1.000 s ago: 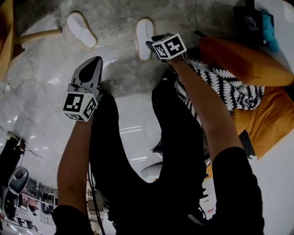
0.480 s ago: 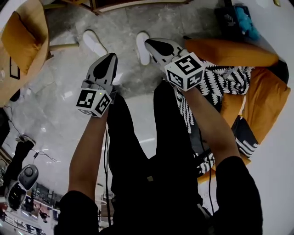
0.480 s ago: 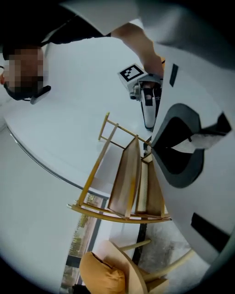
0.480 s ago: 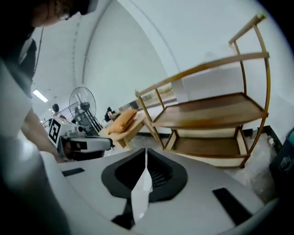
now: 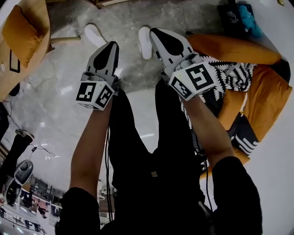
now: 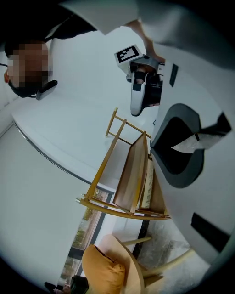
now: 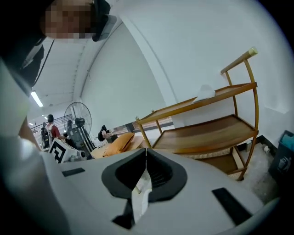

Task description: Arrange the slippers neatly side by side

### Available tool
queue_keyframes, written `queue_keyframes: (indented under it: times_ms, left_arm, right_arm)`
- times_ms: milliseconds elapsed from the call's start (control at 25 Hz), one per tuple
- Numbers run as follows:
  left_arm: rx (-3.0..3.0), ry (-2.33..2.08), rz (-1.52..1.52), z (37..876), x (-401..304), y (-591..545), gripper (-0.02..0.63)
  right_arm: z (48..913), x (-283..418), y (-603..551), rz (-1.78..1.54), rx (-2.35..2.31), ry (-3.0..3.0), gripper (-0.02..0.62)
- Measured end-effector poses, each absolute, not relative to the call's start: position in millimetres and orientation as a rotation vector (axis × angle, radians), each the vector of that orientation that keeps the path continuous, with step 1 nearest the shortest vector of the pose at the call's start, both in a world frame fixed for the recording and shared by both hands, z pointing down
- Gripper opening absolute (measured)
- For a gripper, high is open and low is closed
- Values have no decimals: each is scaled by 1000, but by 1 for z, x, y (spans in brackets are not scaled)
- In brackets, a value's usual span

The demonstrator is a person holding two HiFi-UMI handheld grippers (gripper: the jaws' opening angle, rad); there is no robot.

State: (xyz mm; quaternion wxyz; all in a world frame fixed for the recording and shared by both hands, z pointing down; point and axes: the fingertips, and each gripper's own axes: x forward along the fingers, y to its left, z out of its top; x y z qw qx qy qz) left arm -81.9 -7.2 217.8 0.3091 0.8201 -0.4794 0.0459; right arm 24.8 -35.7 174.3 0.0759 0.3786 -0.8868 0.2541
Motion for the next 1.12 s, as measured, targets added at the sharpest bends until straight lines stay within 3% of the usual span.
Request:
queue_keyframes:
  times_ms: [360, 720, 760, 840, 1120]
  left_arm:
    - [2106, -1388, 237, 257, -113, -30, 16]
    - [1905, -1455, 448, 408, -189, -5, 18]
    - [1856, -1469, 446, 426, -200, -5, 26]
    - [1762, -1501, 458, 463, -221, -4, 118]
    - [1676, -1466, 712, 590, -255, -1, 163]
  right_arm:
    - [180, 25, -70, 733, 1069, -2656, 35]
    - [276, 6, -36, 731, 948, -2585, 35]
    - [288, 4, -35, 738, 942, -2581, 35]
    - [313, 0, -34, 760, 946, -2571, 35]
    - [407, 7, -32, 829, 979, -2548, 35]
